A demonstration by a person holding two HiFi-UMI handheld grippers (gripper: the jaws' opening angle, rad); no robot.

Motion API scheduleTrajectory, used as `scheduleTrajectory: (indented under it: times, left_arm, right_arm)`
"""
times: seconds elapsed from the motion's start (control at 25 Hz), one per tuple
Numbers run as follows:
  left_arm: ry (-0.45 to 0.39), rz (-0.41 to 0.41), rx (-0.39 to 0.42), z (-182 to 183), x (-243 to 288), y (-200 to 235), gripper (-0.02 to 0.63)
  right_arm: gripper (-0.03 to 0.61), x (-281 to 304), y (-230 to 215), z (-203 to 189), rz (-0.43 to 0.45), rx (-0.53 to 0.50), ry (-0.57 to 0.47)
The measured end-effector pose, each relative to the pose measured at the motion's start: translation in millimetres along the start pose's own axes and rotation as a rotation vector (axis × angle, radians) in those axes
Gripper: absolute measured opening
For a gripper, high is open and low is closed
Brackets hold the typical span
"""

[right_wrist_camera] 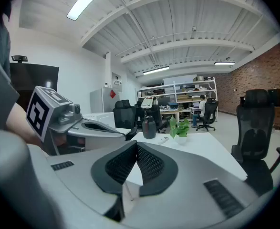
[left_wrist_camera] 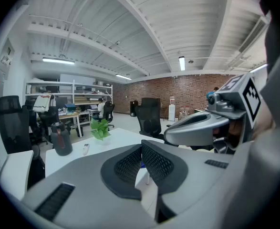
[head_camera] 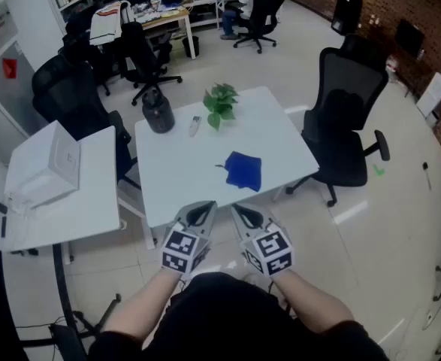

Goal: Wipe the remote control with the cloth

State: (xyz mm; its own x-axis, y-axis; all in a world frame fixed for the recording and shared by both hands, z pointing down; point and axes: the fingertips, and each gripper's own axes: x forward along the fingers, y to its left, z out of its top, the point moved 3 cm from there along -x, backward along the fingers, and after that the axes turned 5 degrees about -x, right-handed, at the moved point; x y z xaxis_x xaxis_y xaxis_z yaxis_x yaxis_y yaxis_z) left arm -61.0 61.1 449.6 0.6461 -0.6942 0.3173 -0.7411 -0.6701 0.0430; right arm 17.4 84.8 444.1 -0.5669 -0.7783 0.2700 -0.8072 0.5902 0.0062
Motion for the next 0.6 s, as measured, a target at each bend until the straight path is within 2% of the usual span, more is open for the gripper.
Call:
scheduleTrajectory:
  times: [0.28,0.6]
  left_arm:
    - [0.053,0.084,-0.032,4,43,6,0.003]
    - [0.118,0.136,-0.052,1,109,78,0.003]
  right_arm:
    - [0.009,-20,-27,-17,0.047,0.024,0.028]
    - [0.009,20,-71,-37,0.035,0.060,0.090]
